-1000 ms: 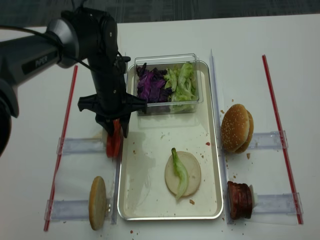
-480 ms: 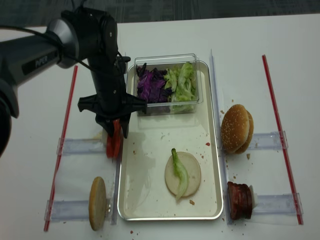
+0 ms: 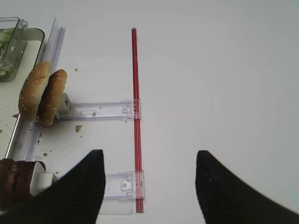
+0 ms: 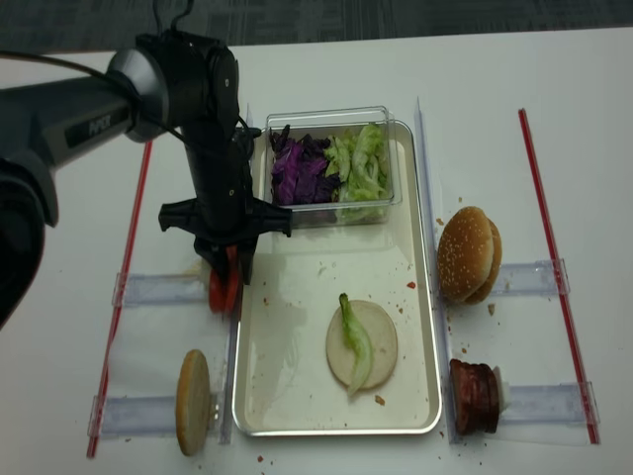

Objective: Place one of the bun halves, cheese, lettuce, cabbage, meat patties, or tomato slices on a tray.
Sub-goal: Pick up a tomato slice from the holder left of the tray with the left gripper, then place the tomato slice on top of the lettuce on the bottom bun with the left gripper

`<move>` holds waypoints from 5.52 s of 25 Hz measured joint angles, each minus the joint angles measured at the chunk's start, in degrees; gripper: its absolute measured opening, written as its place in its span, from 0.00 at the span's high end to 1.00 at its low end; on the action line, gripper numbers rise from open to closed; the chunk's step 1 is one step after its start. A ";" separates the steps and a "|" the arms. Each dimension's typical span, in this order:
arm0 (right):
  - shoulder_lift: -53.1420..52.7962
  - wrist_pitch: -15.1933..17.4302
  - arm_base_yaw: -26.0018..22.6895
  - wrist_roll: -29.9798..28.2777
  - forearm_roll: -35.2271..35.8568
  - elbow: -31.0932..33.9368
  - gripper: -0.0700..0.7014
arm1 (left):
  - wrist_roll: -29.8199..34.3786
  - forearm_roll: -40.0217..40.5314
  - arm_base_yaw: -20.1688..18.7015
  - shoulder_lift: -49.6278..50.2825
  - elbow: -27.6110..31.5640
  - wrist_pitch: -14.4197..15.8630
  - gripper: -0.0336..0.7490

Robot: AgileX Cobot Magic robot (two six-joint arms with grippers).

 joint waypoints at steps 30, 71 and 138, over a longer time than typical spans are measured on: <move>0.00 0.00 0.00 0.00 0.00 0.00 0.30 | -0.45 1.29 0.00 -0.10 -0.54 0.25 0.92; 0.00 -0.11 0.00 -0.67 0.00 0.00 0.30 | 6.39 -10.80 0.00 -13.75 1.38 0.45 0.92; 0.00 -0.01 0.00 -0.35 0.00 0.00 0.30 | 55.28 -69.32 -3.40 0.10 21.36 -10.99 0.92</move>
